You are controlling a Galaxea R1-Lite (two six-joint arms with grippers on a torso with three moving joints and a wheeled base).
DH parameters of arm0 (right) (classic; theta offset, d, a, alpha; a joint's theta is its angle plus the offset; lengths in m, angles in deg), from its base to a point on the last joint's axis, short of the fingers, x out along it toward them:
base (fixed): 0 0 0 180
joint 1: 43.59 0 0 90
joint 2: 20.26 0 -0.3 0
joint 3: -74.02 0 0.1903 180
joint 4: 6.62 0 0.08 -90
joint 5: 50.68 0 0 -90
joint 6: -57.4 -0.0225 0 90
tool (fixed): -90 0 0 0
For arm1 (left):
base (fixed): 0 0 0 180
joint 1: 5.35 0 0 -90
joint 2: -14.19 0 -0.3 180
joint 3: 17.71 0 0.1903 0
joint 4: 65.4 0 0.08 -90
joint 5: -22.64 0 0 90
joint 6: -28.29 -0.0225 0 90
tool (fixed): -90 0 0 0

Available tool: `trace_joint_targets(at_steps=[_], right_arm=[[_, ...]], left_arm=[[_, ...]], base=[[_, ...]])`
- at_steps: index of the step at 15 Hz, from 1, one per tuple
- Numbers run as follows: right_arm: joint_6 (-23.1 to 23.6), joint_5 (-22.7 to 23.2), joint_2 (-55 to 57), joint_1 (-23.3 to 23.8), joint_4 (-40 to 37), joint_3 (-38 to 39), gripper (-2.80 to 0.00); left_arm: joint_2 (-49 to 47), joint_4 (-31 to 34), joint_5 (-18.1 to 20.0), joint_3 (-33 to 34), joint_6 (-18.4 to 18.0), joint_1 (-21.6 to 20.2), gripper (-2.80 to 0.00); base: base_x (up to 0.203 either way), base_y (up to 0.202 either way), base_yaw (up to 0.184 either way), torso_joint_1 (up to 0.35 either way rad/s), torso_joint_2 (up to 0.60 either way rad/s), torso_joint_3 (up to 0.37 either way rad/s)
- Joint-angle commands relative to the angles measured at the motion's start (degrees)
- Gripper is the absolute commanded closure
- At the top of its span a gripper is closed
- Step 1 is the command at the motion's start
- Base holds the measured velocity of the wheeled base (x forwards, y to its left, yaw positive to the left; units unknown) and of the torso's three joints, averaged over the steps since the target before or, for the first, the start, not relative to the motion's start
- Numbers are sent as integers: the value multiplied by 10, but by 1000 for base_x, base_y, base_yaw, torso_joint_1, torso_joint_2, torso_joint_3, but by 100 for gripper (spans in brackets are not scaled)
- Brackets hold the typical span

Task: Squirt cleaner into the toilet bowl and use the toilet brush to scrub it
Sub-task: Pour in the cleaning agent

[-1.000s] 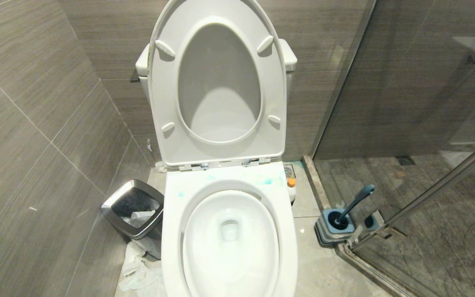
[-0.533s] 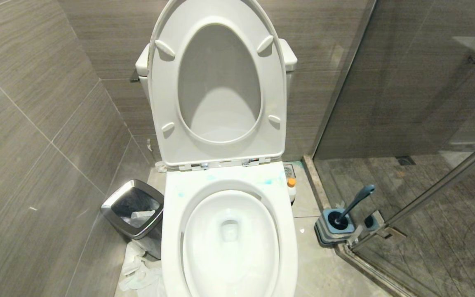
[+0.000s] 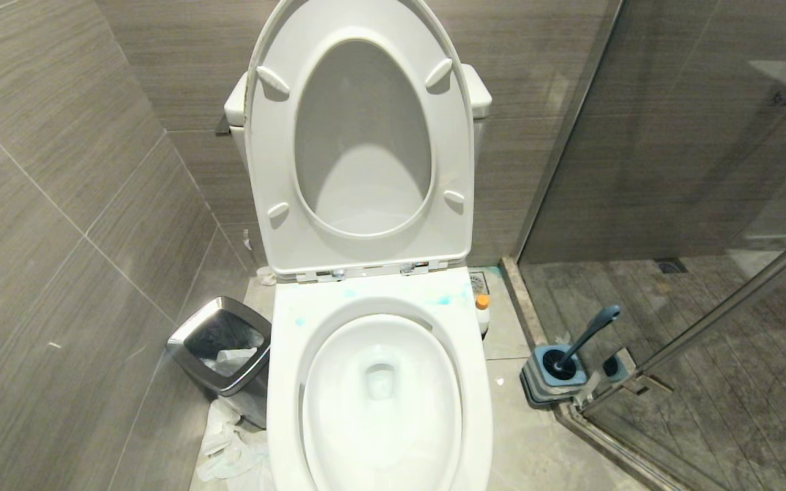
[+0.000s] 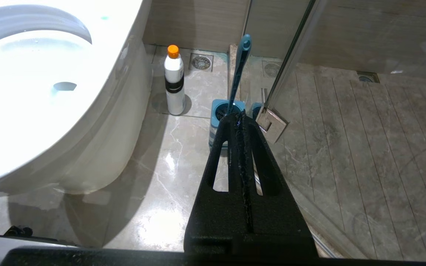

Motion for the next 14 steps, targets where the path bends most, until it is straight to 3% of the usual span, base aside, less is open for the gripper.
trace_joint_targets(at_steps=[1, 14], right_arm=[[1, 0, 1, 0, 0, 0, 0], [1, 0, 1, 0, 0, 0, 0]], left_arm=[[-1, 0, 0, 0, 0, 0, 0], [-1, 0, 0, 0, 0, 0, 0]], base=[[0, 0, 0, 0, 0, 0], [0, 0, 0, 0, 0, 0]])
